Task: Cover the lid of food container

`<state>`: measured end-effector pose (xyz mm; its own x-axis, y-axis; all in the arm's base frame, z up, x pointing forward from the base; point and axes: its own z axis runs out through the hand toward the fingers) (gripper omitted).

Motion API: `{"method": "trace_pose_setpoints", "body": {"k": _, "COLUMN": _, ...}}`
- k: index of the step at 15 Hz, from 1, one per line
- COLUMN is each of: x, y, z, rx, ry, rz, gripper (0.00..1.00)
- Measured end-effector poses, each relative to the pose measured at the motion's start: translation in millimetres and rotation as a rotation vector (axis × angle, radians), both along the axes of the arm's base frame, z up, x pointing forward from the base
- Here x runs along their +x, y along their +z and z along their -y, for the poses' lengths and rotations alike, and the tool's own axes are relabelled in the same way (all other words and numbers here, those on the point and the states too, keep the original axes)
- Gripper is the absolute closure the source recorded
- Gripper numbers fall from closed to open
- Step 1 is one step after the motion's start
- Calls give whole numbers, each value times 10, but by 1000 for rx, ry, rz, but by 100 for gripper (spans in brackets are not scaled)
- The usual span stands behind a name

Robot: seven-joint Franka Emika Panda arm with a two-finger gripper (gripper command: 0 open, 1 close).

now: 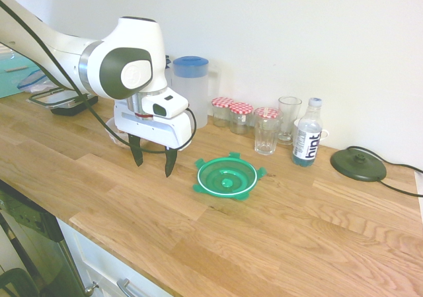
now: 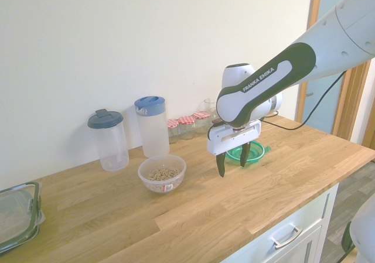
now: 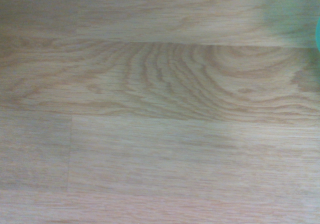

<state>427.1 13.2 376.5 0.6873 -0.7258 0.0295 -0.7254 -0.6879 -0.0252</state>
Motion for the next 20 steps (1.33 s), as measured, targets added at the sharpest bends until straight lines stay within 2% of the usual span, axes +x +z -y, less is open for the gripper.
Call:
{"method": "trace_pose_setpoints", "body": {"k": 4, "x": 28, "y": 63, "z": 24, "rx": 3, "ry": 6, "rz": 0, "gripper": 0}}
{"method": "trace_pose_setpoints", "body": {"k": 7, "x": 115, "y": 304, "z": 269, "rx": 98, "ry": 51, "rz": -21, "gripper": 0}}
{"method": "trace_pose_setpoints", "body": {"k": 10, "x": 195, "y": 509, "z": 772, "rx": 232, "ry": 67, "rz": -32, "gripper": 0}}
{"method": "trace_pose_setpoints", "body": {"k": 14, "x": 337, "y": 533, "z": 1652, "rx": 373, "ry": 38, "rz": -51, "gripper": 0}}
{"method": "trace_pose_setpoints", "body": {"k": 20, "x": 644, "y": 194, "z": 2647, "rx": 502, "ry": -28, "rz": -62, "gripper": 0}}
